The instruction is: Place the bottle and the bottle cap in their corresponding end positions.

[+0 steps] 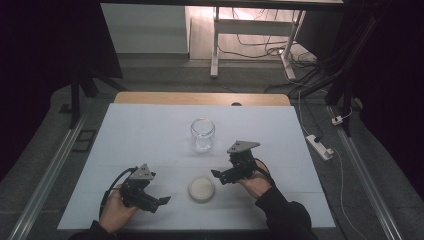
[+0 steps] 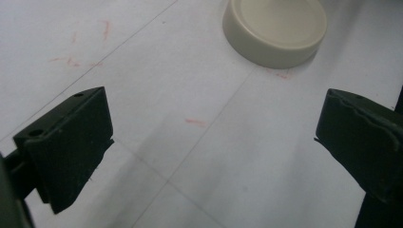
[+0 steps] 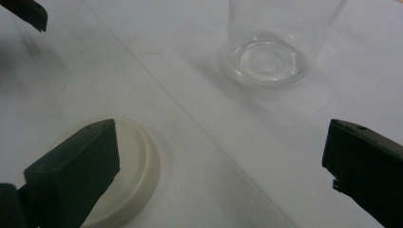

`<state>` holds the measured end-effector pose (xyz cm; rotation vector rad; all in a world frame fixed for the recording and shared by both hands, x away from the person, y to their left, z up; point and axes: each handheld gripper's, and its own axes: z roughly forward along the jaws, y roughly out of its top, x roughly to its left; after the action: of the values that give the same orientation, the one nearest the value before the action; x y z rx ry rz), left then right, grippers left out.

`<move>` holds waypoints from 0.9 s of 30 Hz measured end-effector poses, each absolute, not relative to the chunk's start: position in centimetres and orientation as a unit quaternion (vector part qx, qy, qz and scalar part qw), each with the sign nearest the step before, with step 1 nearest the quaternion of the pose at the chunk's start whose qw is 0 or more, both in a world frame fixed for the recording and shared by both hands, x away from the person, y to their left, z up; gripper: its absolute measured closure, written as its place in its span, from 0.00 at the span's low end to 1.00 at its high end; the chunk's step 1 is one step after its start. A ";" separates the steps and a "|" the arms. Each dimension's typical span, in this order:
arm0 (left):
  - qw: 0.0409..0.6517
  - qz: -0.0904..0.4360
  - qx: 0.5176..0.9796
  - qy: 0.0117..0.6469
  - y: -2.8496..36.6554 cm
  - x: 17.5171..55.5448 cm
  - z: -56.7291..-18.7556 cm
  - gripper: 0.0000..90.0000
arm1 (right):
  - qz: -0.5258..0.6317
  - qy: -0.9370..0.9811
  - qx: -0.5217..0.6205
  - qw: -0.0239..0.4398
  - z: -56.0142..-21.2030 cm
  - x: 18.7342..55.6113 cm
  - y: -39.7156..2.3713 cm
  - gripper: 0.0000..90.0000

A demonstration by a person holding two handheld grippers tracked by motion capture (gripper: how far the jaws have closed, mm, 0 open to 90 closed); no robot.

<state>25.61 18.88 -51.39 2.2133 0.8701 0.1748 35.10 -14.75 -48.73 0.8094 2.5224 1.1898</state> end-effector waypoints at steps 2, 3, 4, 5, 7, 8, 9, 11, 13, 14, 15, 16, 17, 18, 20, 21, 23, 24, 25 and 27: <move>0.371 0.070 0.860 0.344 19.3 25.4 -51.4 0.00 | 0.407 0.861 0.279 0.121 -48.8 34.7 -15.2 0.00; 0.371 0.069 0.859 0.346 19.5 25.2 -51.4 0.00 | 0.407 0.861 0.281 0.121 -48.8 34.5 -15.4 0.00; 0.372 0.070 0.857 0.350 19.7 25.1 -51.4 0.00 | 0.407 0.860 0.282 0.122 -48.8 34.4 -15.7 0.00; 0.373 0.071 0.856 0.352 19.9 25.0 -51.4 0.00 | 0.407 0.860 0.284 0.123 -48.8 34.2 -16.0 0.00; 0.374 0.070 0.854 0.355 20.2 24.8 -51.4 0.00 | 0.407 0.858 0.288 0.124 -48.9 33.8 -16.5 0.00; 0.374 0.071 0.853 0.357 20.4 24.7 -51.4 0.00 | 0.407 0.857 0.290 0.124 -49.0 33.6 -16.8 0.00; 0.374 0.071 0.852 0.360 20.6 24.6 -51.5 0.00 | 0.407 0.856 0.292 0.125 -49.0 33.4 -17.1 0.00; 0.374 0.072 0.850 0.364 20.9 24.3 -51.5 0.00 | 0.407 0.855 0.296 0.124 -49.1 32.9 -17.7 0.00; 0.374 0.074 0.848 0.368 21.3 24.1 -51.5 0.00 | 0.405 0.855 0.299 0.126 -49.1 32.5 -18.3 0.00; 0.374 0.074 0.848 0.369 21.5 24.0 -51.5 0.00 | 0.405 0.853 0.302 0.127 -49.1 32.3 -18.6 0.00; 0.374 0.075 0.846 0.373 21.7 23.8 -51.5 0.00 | 0.406 0.853 0.303 0.128 -49.1 32.1 -18.9 0.00; 0.374 0.076 0.844 0.376 21.9 23.7 -51.6 0.00 | 0.405 0.852 0.306 0.129 -49.1 31.8 -19.3 0.00; 0.373 0.076 0.844 0.378 22.1 23.5 -51.6 0.00 | 0.404 0.851 0.308 0.130 -49.1 31.6 -19.6 0.00; 0.375 0.076 0.841 0.383 22.3 23.3 -51.6 0.00 | 0.404 0.850 0.311 0.130 -49.2 31.4 -20.0 0.00; 0.374 0.077 0.839 0.388 22.7 23.0 -51.7 0.00 | 0.402 0.849 0.316 0.131 -49.2 31.0 -20.7 0.00; 0.374 0.078 0.838 0.390 23.0 22.9 -51.7 0.00 | 0.401 0.849 0.319 0.132 -49.3 30.8 -21.1 0.00; 0.375 0.079 0.835 0.396 23.4 22.5 -51.8 0.00 | 0.397 0.848 0.324 0.135 -49.4 30.3 -21.7 0.00; 0.375 0.080 0.833 0.399 23.6 22.4 -51.8 0.00 | 0.395 0.848 0.326 0.136 -49.4 30.1 -22.1 0.00; 0.376 0.081 0.831 0.402 23.9 22.2 -51.8 0.00 | 0.394 0.847 0.330 0.137 -49.5 29.9 -22.4 0.00; 0.377 0.083 0.828 0.407 24.3 21.9 -51.9 0.00 | 0.392 0.845 0.337 0.139 -49.5 29.5 -23.1 0.00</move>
<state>21.88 24.31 -51.86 2.1179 1.0396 0.2122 29.48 -23.15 -49.54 0.9737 2.4424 1.1320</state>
